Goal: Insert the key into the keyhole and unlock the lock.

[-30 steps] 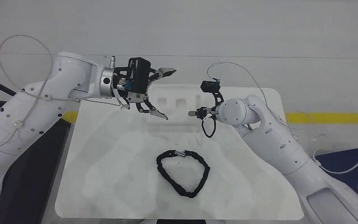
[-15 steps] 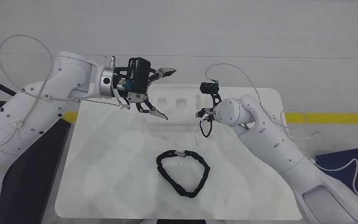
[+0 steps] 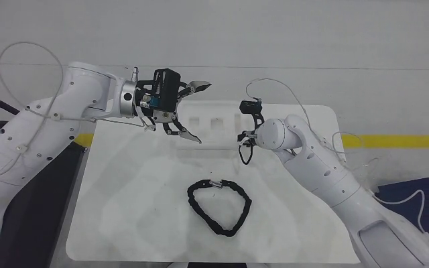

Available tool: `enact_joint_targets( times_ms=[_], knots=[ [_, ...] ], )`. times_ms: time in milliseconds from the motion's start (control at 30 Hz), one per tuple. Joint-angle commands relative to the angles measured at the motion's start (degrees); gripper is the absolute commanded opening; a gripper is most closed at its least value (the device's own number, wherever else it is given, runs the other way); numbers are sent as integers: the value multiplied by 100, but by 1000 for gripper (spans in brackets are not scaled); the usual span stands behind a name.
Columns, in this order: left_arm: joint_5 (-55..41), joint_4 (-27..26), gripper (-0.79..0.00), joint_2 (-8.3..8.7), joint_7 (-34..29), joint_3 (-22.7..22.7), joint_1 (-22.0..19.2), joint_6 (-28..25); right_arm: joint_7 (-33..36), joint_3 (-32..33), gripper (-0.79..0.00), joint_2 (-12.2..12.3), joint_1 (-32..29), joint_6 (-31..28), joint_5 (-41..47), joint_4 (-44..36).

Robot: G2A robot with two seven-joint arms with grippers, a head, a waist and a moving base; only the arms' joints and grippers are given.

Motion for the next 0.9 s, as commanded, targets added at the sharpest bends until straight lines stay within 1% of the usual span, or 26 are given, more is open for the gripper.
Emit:
enact_joint_targets(
  times_ms=[0, 67, 233, 333, 367, 633, 867],
  knots=[
    [0, 0, 0, 0, 0, 0, 0, 0, 10, -1, -597, -14, -1, 19, -30, 33],
    [0, 0, 0, 0, 0, 0, 0, 0, 10, 1, -606, -33, 0, 33, -50, 71],
    [0, 0, 0, 0, 0, 0, 0, 0, 42, -14, -665, -82, 23, 42, -114, 174],
    [0, 0, 0, 0, 0, 0, 0, 0, 64, -15, -770, -113, 45, 65, -143, 228],
    [0, 0, 0, 0, 0, 0, 0, 0, 73, -13, -785, -123, 50, 72, -147, 240],
    [0, 0, 0, 0, 0, 0, 0, 0, 259, 16, -785, -183, 152, 140, -248, 250],
    [0, 0, 0, 0, 0, 0, 0, 0, 579, 133, -785, -173, 212, 230, -379, 17]
  ],
)
